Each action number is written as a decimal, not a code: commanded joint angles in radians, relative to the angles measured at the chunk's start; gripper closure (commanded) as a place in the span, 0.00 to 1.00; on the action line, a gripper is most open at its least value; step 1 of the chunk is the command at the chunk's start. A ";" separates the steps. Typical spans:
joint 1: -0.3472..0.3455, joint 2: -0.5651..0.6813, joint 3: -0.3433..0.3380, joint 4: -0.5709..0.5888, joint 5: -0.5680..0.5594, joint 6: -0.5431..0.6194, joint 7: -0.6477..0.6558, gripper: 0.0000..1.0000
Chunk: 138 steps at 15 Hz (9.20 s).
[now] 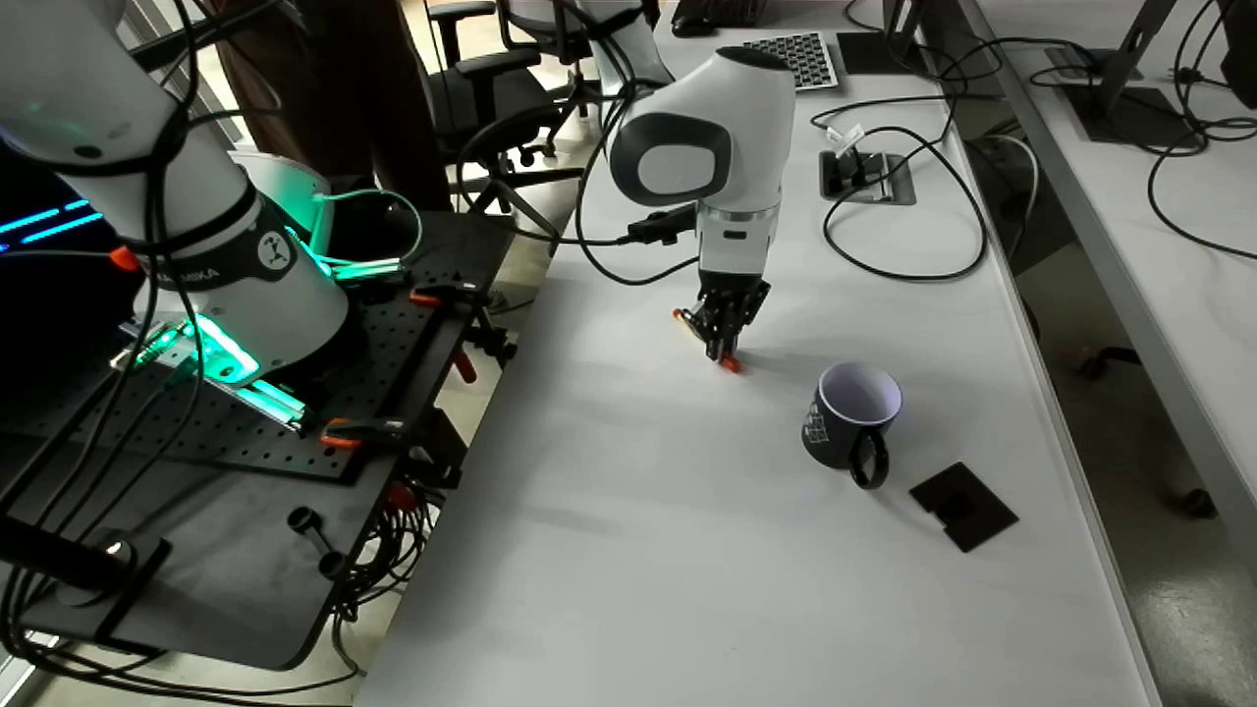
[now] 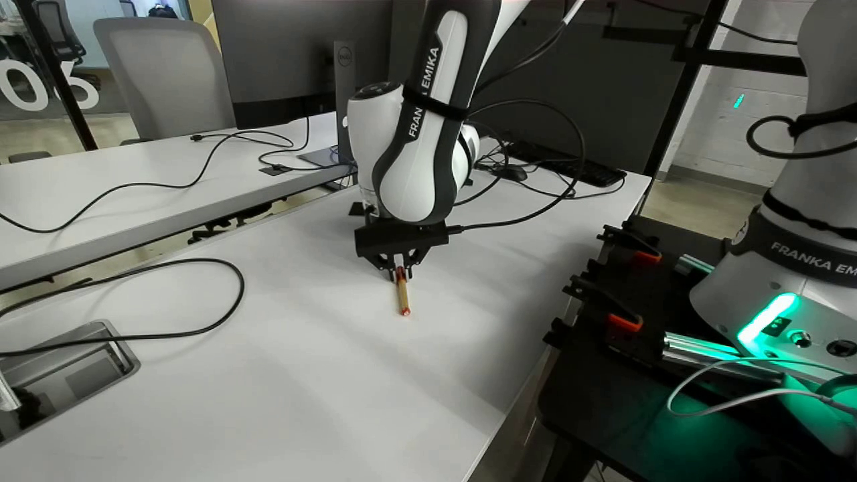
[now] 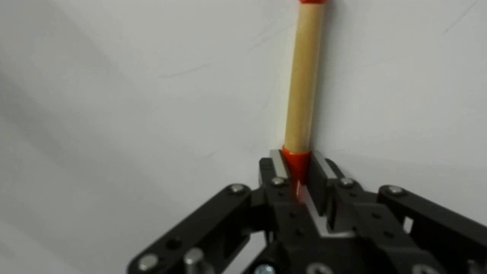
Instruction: Place the small baseball bat inside the black mug
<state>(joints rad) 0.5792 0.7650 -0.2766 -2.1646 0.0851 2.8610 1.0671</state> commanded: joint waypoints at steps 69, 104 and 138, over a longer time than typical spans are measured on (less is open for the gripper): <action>0.804 0.412 -0.872 -0.041 0.068 0.075 0.512 0.96; 0.787 0.610 -0.890 0.096 0.049 -0.091 0.724 0.35; 0.824 0.495 -0.926 -0.004 0.003 0.010 0.522 0.00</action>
<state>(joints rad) 1.3851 1.3236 -1.1923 -2.1226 0.1137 2.8425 1.6585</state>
